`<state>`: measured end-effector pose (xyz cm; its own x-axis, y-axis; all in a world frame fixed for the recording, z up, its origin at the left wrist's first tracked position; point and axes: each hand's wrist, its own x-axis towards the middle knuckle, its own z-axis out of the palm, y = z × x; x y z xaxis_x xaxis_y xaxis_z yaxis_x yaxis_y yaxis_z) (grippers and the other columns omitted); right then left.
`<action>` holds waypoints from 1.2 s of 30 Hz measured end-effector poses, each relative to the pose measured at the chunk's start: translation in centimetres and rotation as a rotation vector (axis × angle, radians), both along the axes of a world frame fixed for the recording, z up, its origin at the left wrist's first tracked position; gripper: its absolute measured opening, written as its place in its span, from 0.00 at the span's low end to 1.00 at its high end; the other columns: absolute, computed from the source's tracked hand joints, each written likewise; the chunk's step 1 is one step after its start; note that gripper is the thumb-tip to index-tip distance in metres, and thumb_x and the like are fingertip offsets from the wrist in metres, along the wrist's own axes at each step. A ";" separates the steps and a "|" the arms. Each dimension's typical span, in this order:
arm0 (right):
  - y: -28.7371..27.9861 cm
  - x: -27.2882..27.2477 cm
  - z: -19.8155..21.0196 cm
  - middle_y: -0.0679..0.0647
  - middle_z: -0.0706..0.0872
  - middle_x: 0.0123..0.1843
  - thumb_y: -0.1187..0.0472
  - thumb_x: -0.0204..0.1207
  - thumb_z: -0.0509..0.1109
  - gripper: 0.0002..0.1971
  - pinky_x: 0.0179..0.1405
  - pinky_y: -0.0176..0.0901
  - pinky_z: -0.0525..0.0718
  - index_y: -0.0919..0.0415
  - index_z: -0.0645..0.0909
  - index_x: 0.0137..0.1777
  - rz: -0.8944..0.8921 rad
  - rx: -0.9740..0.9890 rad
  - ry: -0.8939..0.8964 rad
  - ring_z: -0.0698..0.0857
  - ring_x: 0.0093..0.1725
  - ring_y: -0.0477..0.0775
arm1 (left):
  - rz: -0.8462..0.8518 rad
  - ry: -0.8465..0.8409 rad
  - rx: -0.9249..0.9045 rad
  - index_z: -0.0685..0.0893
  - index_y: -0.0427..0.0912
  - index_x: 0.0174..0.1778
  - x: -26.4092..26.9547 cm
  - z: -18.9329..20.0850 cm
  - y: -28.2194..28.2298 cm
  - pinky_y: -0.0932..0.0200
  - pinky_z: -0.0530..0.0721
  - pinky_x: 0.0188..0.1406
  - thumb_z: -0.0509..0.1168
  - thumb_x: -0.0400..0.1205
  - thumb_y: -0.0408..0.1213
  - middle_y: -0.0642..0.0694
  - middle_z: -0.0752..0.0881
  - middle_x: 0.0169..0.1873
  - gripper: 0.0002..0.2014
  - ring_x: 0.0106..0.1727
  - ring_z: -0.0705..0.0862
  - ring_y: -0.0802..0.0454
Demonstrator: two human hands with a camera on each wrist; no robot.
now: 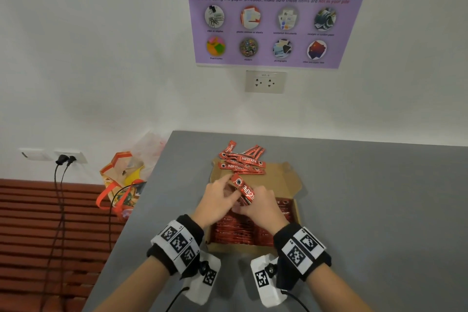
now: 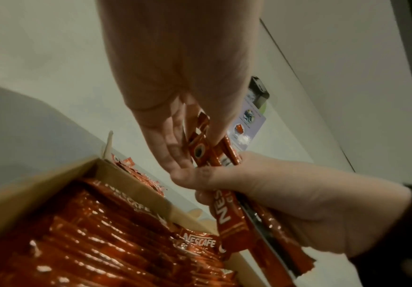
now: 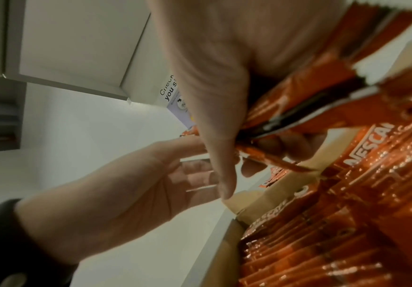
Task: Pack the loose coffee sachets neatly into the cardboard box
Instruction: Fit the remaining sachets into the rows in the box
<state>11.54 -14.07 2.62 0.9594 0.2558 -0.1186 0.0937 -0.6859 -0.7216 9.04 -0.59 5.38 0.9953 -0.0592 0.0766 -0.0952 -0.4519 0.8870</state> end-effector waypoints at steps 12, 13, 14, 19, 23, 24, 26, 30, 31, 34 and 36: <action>-2.9 -1.1 2.8 0.43 0.85 0.29 0.57 0.69 0.78 0.08 0.31 0.23 0.74 0.50 0.81 0.34 -0.017 0.304 -0.053 0.82 0.29 0.31 | 0.170 0.027 -0.230 0.83 0.41 0.59 -0.1 -0.5 1.4 0.56 0.89 0.43 0.68 0.78 0.27 0.41 0.88 0.44 0.14 0.45 0.89 0.48; -3.2 -1.2 2.7 0.43 0.84 0.29 0.58 0.69 0.78 0.09 0.30 0.23 0.74 0.49 0.81 0.33 -0.023 0.306 -0.036 0.82 0.29 0.30 | 0.173 0.027 -0.246 0.83 0.40 0.59 -0.2 -0.5 1.4 0.56 0.89 0.42 0.68 0.78 0.26 0.41 0.88 0.44 0.14 0.44 0.89 0.48; -3.5 -1.1 2.6 0.42 0.85 0.30 0.59 0.69 0.79 0.09 0.31 0.24 0.74 0.49 0.81 0.33 -0.029 0.313 -0.018 0.82 0.30 0.31 | 0.167 0.035 -0.253 0.83 0.40 0.58 -0.3 -0.5 1.3 0.56 0.89 0.42 0.68 0.78 0.26 0.41 0.87 0.45 0.14 0.44 0.89 0.47; -4.1 -0.4 2.5 0.46 0.87 0.35 0.58 0.67 0.80 0.08 0.41 0.39 0.81 0.50 0.83 0.33 -0.102 0.242 -0.008 0.86 0.38 0.45 | 0.165 0.062 -0.127 0.83 0.47 0.53 -0.7 -0.4 1.1 0.64 0.88 0.42 0.69 0.78 0.29 0.44 0.86 0.44 0.12 0.43 0.88 0.55; -3.6 -0.2 3.3 0.43 0.85 0.32 0.58 0.67 0.79 0.07 0.31 0.27 0.75 0.56 0.84 0.35 -0.136 0.206 -0.154 0.83 0.33 0.38 | 0.171 -0.193 0.209 0.84 0.47 0.57 -0.6 0.1 0.7 0.85 0.74 0.45 0.73 0.74 0.32 0.55 0.76 0.49 0.16 0.44 0.78 0.66; -3.3 -0.2 3.6 0.41 0.84 0.31 0.58 0.67 0.79 0.06 0.31 0.26 0.74 0.56 0.84 0.35 -0.121 0.202 -0.189 0.83 0.32 0.37 | 0.113 -0.196 0.236 0.84 0.45 0.58 -0.5 0.1 0.6 0.84 0.72 0.46 0.74 0.73 0.32 0.55 0.73 0.50 0.18 0.45 0.76 0.65; -2.4 -0.6 4.1 0.39 0.84 0.30 0.59 0.67 0.79 0.06 0.32 0.23 0.75 0.52 0.84 0.35 -0.075 0.225 -0.241 0.83 0.33 0.35 | 0.011 -0.176 0.258 0.84 0.43 0.58 -0.4 0.2 0.0 0.83 0.72 0.45 0.77 0.70 0.33 0.54 0.71 0.51 0.20 0.45 0.75 0.62; -0.9 -1.1 5.2 0.36 0.85 0.33 0.58 0.69 0.77 0.03 0.36 0.21 0.75 0.50 0.86 0.40 -0.011 0.328 -0.283 0.84 0.38 0.30 | 0.048 -0.294 0.175 0.83 0.34 0.55 -0.4 0.2 -1.6 0.83 0.73 0.47 0.69 0.73 0.23 0.50 0.73 0.52 0.14 0.47 0.76 0.65; -0.9 -1.2 5.4 0.36 0.85 0.34 0.57 0.71 0.77 0.02 0.37 0.20 0.75 0.50 0.87 0.42 -0.012 0.352 -0.283 0.84 0.38 0.29 | 0.078 -0.321 0.158 0.83 0.34 0.55 -0.3 0.1 -1.6 0.83 0.74 0.46 0.66 0.75 0.22 0.50 0.74 0.51 0.13 0.47 0.77 0.64; -1.4 -0.9 5.2 0.36 0.85 0.35 0.57 0.72 0.75 0.02 0.38 0.20 0.76 0.52 0.87 0.44 -0.112 0.390 -0.310 0.83 0.37 0.29 | 0.127 -0.382 0.140 0.85 0.38 0.50 -0.1 -0.3 -1.1 0.78 0.76 0.47 0.65 0.78 0.24 0.51 0.80 0.46 0.09 0.45 0.80 0.62; -2.0 -0.7 4.6 0.38 0.84 0.35 0.58 0.74 0.74 0.04 0.37 0.20 0.76 0.57 0.88 0.45 -0.178 0.336 -0.328 0.82 0.35 0.31 | 0.150 -0.372 0.096 0.85 0.42 0.45 -0.1 -0.5 -0.5 0.73 0.79 0.50 0.66 0.77 0.24 0.51 0.83 0.44 0.09 0.47 0.82 0.60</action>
